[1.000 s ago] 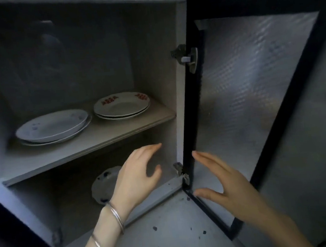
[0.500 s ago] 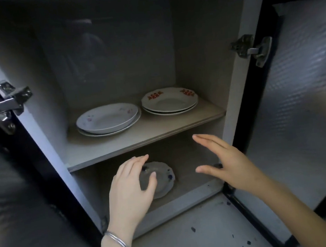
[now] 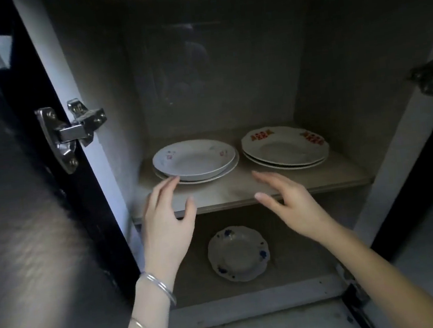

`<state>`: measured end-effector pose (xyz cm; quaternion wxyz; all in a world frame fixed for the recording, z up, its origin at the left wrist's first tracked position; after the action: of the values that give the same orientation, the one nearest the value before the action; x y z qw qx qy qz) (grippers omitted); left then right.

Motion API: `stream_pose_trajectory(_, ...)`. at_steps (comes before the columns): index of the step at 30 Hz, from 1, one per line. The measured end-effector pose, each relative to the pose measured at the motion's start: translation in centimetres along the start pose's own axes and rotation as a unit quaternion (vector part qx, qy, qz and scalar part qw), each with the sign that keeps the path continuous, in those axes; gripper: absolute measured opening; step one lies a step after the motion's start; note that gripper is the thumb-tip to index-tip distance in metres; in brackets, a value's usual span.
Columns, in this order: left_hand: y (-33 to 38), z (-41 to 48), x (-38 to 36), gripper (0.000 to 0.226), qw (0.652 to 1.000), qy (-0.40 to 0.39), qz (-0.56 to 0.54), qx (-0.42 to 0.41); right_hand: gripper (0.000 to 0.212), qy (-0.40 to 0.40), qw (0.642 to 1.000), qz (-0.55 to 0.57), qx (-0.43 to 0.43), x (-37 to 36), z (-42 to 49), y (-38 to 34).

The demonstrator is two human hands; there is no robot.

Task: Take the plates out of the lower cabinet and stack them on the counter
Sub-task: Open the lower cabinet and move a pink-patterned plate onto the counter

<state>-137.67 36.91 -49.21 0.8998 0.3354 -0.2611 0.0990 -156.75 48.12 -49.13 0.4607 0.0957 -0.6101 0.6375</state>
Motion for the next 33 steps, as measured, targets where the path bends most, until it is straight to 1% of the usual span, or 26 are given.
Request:
stream_pose_trajectory(2, -0.7, 1.3, -0.6, 0.051, 1.0, 0.007, 0.017, 0.013, 0.043, 0.003, 0.997, 0.071, -0.032, -0.4, 2.2, 0.3)
stream_pose_trajectory(4, -1.4, 2.2, -1.5, 0.057, 0.999, -0.01, 0.041, 0.011, 0.04, 0.005, 0.987, 0.136, -0.087, -1.0, 4.2, 0.7)
stream_pose_trajectory(7, -2.6, 3.4, -2.3, 0.061, 0.997, -0.032, 0.075, 0.004, 0.041, -0.004, 0.961, 0.203, -0.188, -2.1, 6.4, 2.4)
stream_pose_trajectory(9, -3.3, 4.2, -2.5, 0.06, 0.996, -0.029, 0.081, 0.005, 0.045, -0.02, 0.941, 0.246, -0.231, -3.0, 7.5, 3.4)
stream_pose_trajectory(11, -4.0, 4.8, -2.7, 0.057, 0.997, -0.025, 0.076, 0.013, 0.046, -0.037, 0.917, 0.306, -0.254, -3.9, 8.3, 3.9)
stream_pose_trajectory(14, -4.6, 5.1, -3.1, 0.046, 0.998, -0.013, 0.059, 0.011, 0.043, -0.064, 0.874, 0.389, -0.285, -5.2, 9.3, 3.7)
stream_pose_trajectory(15, -4.7, 5.1, -3.1, 0.042, 0.998, -0.007, 0.056, 0.01, 0.039, -0.072, 0.859, 0.41, -0.298, -5.6, 9.5, 3.4)
stream_pose_trajectory(17, -4.8, 5.1, -3.2, 0.038, 0.998, 0.003, 0.056, 0.007, 0.026, -0.085, 0.83, 0.447, -0.322, -6.4, 9.9, 2.9)
stream_pose_trajectory(18, -4.8, 5.1, -3.2, 0.037, 0.998, 0.007, 0.057, 0.003, 0.02, -0.088, 0.821, 0.459, -0.327, -6.7, 10.0, 2.6)
stream_pose_trajectory(19, -4.7, 5.1, -3.3, 0.037, 0.998, 0.01, 0.059, -0.002, 0.019, -0.087, 0.817, 0.467, -0.329, -6.9, 10.1, 2.3)
stream_pose_trajectory(21, -4.4, 5.1, -3.2, 0.039, 0.998, 0.011, 0.061, -0.009, 0.024, -0.069, 0.81, 0.478, -0.332, -7.0, 10.2, 2.1)
stream_pose_trajectory(23, -4.2, 5.0, -3.1, 0.043, 0.999, 0.007, 0.052, -0.01, 0.034, -0.053, 0.808, 0.481, -0.337, -6.9, 10.1, 2.2)
stream_pose_trajectory(27, -3.0, 3.8, -2.3, 0.052, 1.0, 0.01, -0.019, -0.011, 0.048, -0.046, 0.814, 0.479, -0.324, -6.4, 9.3, 2.7)
stream_pose_trajectory(30, -3.0, 2.6, -1.9, 0.059, 0.995, 0.023, -0.085, 0.049, 0.053, -0.045, 0.827, 0.47, -0.305, -5.9, 8.1, 3.2)
stream_pose_trajectory(33, -3.5, 1.4, -1.5, 0.062, 0.988, 0.029, -0.106, 0.112, 0.058, -0.046, 0.849, 0.446, -0.28, -5.1, 6.7, 3.3)
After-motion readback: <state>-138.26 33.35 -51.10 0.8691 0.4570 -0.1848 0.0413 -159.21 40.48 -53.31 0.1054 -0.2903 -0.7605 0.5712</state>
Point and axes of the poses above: each hand's wrist, its own z-axis towards the middle knuckle, its own x-axis out of the back of the hand, y = z × x, the point moved 8 cm from there along z, towards the middle knuckle, and after that the axes turned 9 degrees about -x, right-handed, at the moved point
